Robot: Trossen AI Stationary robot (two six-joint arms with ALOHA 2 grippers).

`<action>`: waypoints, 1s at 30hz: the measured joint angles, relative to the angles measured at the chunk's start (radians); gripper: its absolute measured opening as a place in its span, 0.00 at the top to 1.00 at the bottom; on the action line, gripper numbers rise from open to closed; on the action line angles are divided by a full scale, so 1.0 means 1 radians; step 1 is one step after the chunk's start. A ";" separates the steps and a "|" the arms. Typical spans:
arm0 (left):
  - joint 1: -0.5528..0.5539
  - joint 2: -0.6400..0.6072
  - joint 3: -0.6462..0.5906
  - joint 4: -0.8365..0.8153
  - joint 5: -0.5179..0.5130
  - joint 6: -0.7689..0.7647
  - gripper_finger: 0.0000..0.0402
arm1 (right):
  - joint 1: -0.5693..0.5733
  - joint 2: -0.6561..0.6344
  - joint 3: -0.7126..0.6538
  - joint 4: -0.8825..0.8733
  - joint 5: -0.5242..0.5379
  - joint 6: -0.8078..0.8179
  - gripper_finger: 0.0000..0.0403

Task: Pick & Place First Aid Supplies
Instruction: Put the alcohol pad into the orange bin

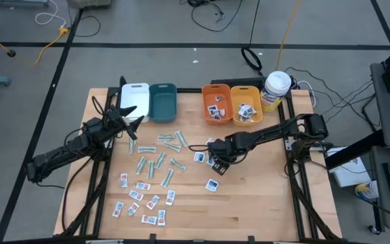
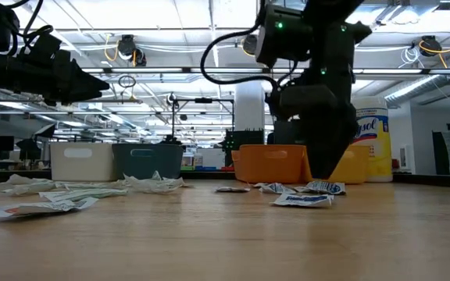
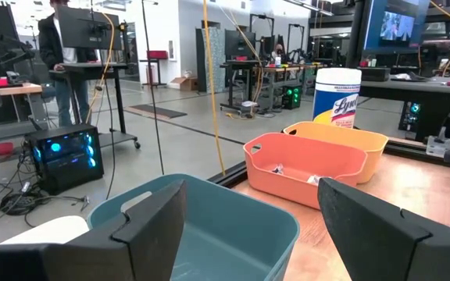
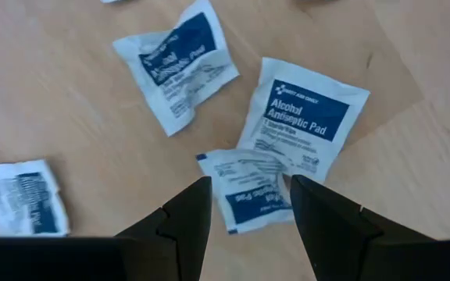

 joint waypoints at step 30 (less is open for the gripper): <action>0.000 0.000 0.000 0.000 0.000 0.000 0.26 | -0.018 -0.036 -0.010 -0.042 -0.050 -0.088 0.96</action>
